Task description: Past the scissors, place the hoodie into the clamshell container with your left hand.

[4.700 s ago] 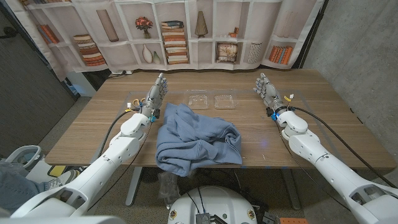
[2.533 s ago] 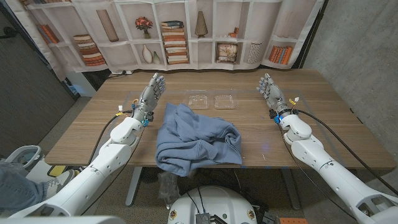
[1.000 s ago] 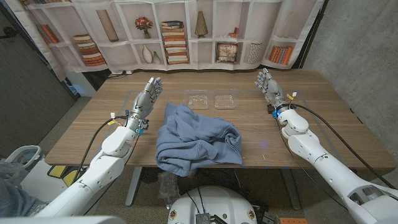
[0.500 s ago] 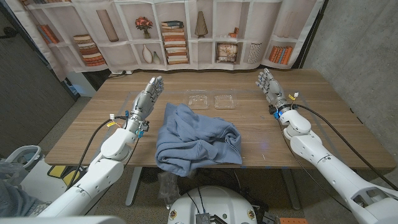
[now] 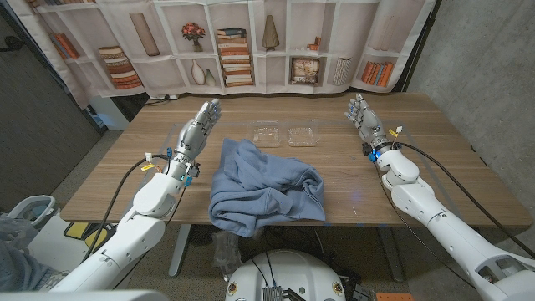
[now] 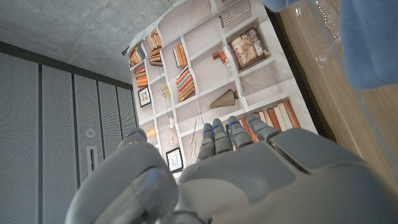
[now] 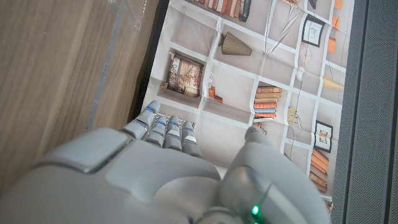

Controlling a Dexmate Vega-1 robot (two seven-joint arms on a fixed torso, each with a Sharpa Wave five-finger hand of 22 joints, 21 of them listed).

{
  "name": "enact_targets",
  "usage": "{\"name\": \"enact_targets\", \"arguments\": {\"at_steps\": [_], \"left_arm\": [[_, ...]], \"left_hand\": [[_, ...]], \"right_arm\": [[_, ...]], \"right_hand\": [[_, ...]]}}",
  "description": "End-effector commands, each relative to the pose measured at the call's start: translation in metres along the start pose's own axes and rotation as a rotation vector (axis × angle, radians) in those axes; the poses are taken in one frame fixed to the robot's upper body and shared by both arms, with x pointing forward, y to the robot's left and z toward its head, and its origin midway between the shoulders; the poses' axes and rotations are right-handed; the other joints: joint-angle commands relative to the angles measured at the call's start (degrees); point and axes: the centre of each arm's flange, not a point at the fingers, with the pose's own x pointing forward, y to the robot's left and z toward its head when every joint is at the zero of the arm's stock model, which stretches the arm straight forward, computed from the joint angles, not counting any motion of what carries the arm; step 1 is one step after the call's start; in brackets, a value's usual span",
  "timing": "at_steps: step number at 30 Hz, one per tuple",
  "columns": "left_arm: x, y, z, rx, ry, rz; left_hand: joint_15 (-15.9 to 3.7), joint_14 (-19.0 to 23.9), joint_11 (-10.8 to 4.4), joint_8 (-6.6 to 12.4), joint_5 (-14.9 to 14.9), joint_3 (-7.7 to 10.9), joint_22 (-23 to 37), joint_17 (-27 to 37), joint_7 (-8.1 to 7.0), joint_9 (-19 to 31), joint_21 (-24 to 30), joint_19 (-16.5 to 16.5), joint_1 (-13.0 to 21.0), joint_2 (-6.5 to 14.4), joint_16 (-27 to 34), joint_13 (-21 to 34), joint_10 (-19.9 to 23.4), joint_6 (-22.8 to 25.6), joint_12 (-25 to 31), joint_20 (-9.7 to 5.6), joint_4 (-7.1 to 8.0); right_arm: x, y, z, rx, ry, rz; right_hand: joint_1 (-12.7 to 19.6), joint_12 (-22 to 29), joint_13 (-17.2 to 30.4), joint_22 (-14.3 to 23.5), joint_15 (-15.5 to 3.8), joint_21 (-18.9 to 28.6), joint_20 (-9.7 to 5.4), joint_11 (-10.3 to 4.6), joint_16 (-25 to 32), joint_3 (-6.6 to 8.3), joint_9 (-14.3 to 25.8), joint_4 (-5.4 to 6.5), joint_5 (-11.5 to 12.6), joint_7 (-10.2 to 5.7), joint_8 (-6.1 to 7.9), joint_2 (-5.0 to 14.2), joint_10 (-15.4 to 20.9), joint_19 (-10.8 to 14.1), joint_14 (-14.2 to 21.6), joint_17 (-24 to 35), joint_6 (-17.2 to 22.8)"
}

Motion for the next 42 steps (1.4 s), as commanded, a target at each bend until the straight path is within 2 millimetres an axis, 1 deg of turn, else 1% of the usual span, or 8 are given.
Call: {"name": "enact_targets", "arguments": {"at_steps": [1, 5, 6, 14, 23, 26, 28, 42], "left_arm": [[-0.004, -0.003, 0.003, 0.022, -0.038, -0.029], [-0.006, -0.005, 0.003, 0.025, -0.042, -0.04], [-0.007, -0.005, 0.003, 0.028, -0.042, -0.043], [-0.011, -0.006, 0.003, 0.042, -0.053, -0.054], [-0.015, -0.007, 0.007, 0.06, -0.082, -0.08], [-0.016, -0.006, 0.009, 0.067, -0.093, -0.1], [-0.016, -0.005, 0.01, 0.071, -0.102, -0.111], [-0.018, -0.009, 0.02, 0.17, -0.101, -0.16]], "left_hand": [[0.05, 0.7, 0.08, -0.02, 0.6, -0.09, 0.3, 0.1, 0.01, 0.2, -0.3, 0.3, 0.7, 0.0, 0.0, 0.2, 0.7, 0.6, -0.1, 0.05, -0.19], [0.09, 0.9, 0.25, -0.03, 0.6, -0.17, 0.3, 0.1, -0.01, 0.2, -0.3, 0.5, 0.7, -0.1, 0.0, 0.2, 0.9, 0.7, -0.1, 0.05, -0.23], [0.08, 0.9, 0.02, -0.03, 0.6, -0.21, 0.3, 0.1, 0.02, 0.2, -0.3, 0.5, 0.8, -0.1, 0.0, 0.2, 1.0, 0.8, -0.1, 0.06, -0.25], [0.05, 1.3, 0.04, 0.02, 0.6, -0.33, 0.3, 0.1, -0.08, 0.2, -0.3, 0.8, 0.9, -0.1, 0.0, 0.2, 1.3, 1.2, -0.1, 0.1, -0.3], [0.02, 1.5, 0.12, -0.01, 0.7, -0.44, 0.3, 0.1, -0.16, 0.2, -0.4, 0.9, 1.0, -0.2, 0.0, 0.2, 1.6, 1.3, -0.1, 0.11, -0.38], [0.12, 1.1, 0.38, -0.07, 0.7, -0.52, 0.3, 0.1, -0.09, 0.2, -0.5, 0.9, 1.2, -0.3, -0.2, 0.3, 1.5, 1.4, -0.2, 0.15, -0.48], [0.13, 1.1, 0.1, -0.1, 0.7, -0.56, 0.3, 0.1, -0.11, 0.2, -0.6, 0.9, 1.3, -0.4, -0.3, 0.3, 1.3, 1.4, -0.3, 0.16, -0.56], [-0.01, 0.9, 0.23, -0.14, 1.0, -0.8, 0.2, 0.1, -0.27, 0.2, -1.0, 0.6, 2.3, -1.1, -0.5, 0.3, 1.3, 1.6, -0.5, 0.56, -1.31]], "right_arm": [[0.0, -0.001, -0.001, -0.004, 0.005, -0.006], [0.0, -0.002, 0.0, -0.004, 0.001, -0.008], [0.0, -0.002, 0.0, -0.002, 0.001, -0.011], [0.0, -0.001, -0.001, -0.001, 0.002, -0.02], [0.002, 0.002, 0.0, -0.001, -0.003, -0.021], [0.002, 0.004, 0.0, 0.003, -0.004, -0.023], [0.002, 0.005, 0.0, -0.001, -0.005, -0.019], [0.005, 0.008, 0.0, 0.002, -0.008, -0.019]], "right_hand": [[0.4, -0.2, 0.3, 0.2, 0.18, -0.1, 0.06, 0.07, -0.2, 0.11, 0.2, -0.29, -0.2, 0.1, -0.17, 0.44, 0.1, 0.4, 0.2, 0.2, 0.3], [0.4, -0.2, 0.3, 0.2, 0.19, -0.2, 0.06, 0.0, -0.2, 0.1, 0.2, -0.33, -0.3, 0.08, -0.18, 0.46, 0.1, 0.4, 0.2, 0.2, 0.3], [0.4, -0.2, 0.3, 0.2, 0.19, -0.2, 0.05, 0.0, -0.2, 0.09, 0.2, -0.34, -0.3, 0.09, -0.18, 0.46, 0.1, 0.4, 0.2, 0.2, 0.3], [0.4, -0.2, 0.3, 0.2, 0.17, -0.4, 0.07, 0.05, -0.2, 0.05, 0.2, -0.41, -0.3, 0.09, -0.17, 0.5, 0.1, 0.5, 0.2, 0.2, 0.4], [0.4, -0.2, 0.3, 0.2, 0.15, -0.6, 0.07, 0.09, -0.2, 0.02, 0.2, -0.47, -0.4, 0.12, -0.19, 0.56, 0.2, 0.5, 0.2, 0.2, 0.4], [0.4, -0.2, 0.3, 0.2, 0.18, -0.7, 0.06, 0.02, -0.2, 0.01, 0.2, -0.49, -0.4, 0.07, -0.2, 0.58, 0.2, 0.6, 0.2, 0.2, 0.3], [0.4, -0.2, 0.3, 0.2, 0.18, -0.7, 0.06, 0.05, -0.2, 0.0, 0.2, -0.51, -0.4, 0.09, -0.2, 0.59, 0.2, 0.6, 0.2, 0.2, 0.4], [0.4, -0.3, 0.3, 0.2, 0.21, -1.1, 0.07, -0.05, -0.2, -0.05, 0.2, -0.62, -0.4, 0.02, -0.2, 0.65, 0.1, 0.7, 0.2, 0.2, 0.4]]}}
